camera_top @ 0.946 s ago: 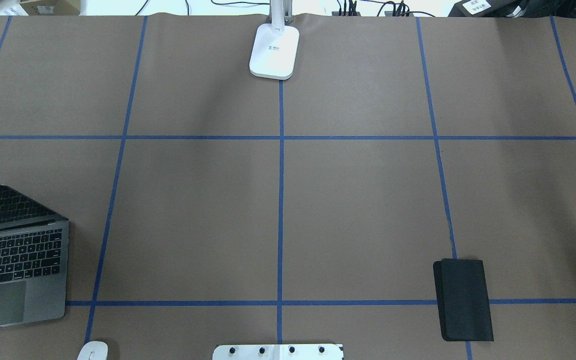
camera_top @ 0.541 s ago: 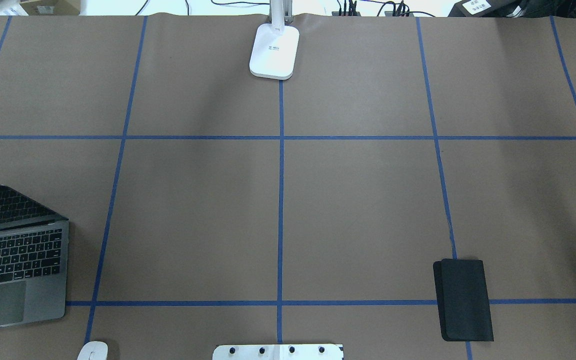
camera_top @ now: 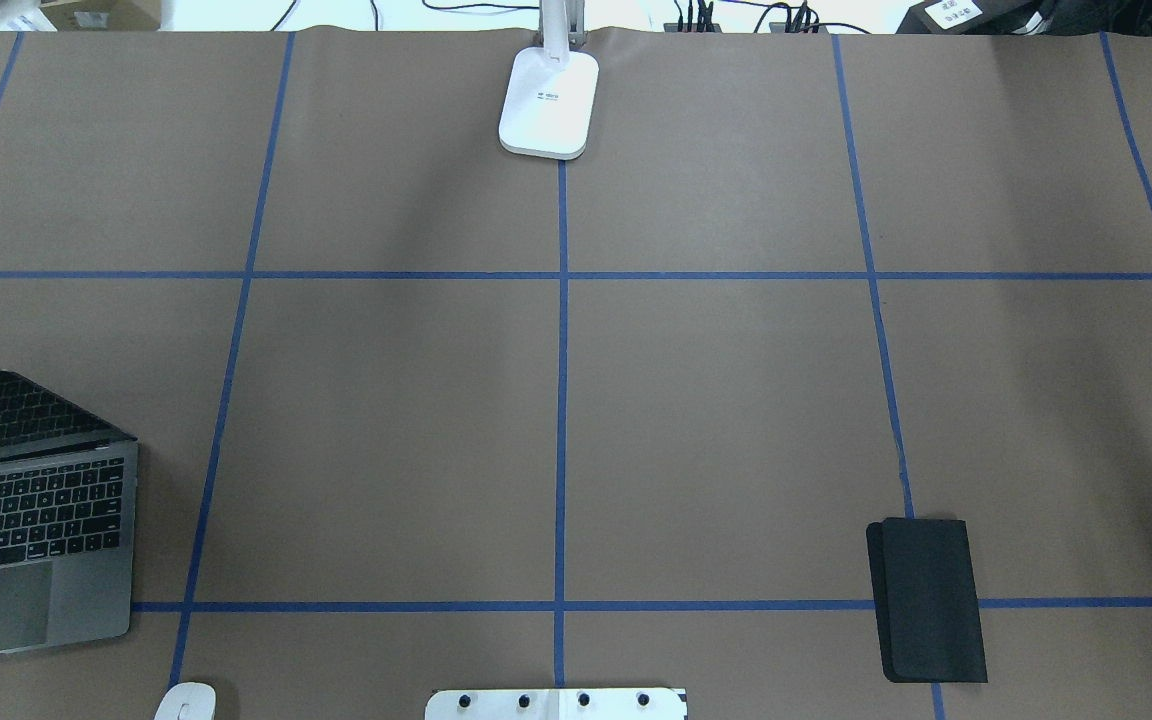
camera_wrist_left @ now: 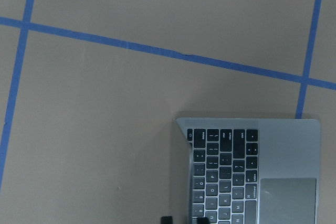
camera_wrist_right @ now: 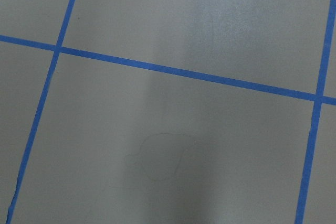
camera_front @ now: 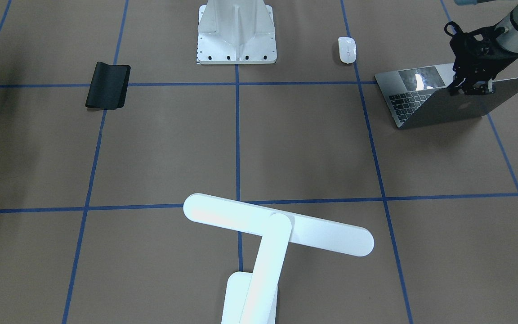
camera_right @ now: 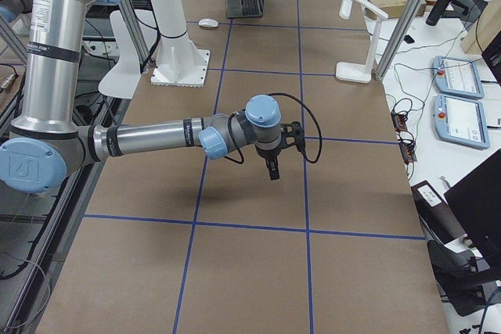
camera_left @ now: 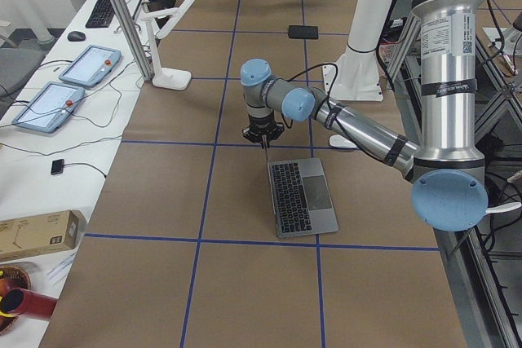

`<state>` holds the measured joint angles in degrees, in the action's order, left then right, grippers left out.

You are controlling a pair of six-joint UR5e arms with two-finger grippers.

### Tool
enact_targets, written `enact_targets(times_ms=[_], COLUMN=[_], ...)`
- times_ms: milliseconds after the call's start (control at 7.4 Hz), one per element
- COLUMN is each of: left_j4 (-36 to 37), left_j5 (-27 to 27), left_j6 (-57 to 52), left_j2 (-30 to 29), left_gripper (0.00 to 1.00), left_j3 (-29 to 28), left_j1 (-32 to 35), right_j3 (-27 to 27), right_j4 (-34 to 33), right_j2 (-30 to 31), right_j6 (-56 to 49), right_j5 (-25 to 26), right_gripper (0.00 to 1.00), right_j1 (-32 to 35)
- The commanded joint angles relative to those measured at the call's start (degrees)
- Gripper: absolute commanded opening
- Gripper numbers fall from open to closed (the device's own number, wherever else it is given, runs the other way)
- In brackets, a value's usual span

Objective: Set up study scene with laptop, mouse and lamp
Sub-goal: 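Keep sliding the laptop with the left gripper farther from the robot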

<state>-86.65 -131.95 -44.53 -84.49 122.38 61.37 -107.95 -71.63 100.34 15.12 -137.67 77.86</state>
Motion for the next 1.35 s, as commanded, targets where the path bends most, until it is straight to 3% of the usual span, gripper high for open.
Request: enact_targets(times_ms=[0,811,1216], left_j4=[0.0,0.4,2.3], left_j5=[-0.1,-0.1,0.4], left_j6=[-0.1,-0.2,0.6], left_j2=[0.0,-1.2,-9.9], left_gripper=[0.0,0.0,0.0], left_j3=[1.0,4.2,2.3], left_j1=[0.1,0.6,0.2], right_j3=[0.1,0.1,-0.2], right_j4=[0.0,0.0,0.1], right_j2=[-0.1,-0.4,-0.4], right_j6=[-0.1,-0.1,0.0], right_j5=[0.0,0.0,1.6], right_gripper=[1.0,1.0,1.0], right_j1=[-0.1,0.1,0.4])
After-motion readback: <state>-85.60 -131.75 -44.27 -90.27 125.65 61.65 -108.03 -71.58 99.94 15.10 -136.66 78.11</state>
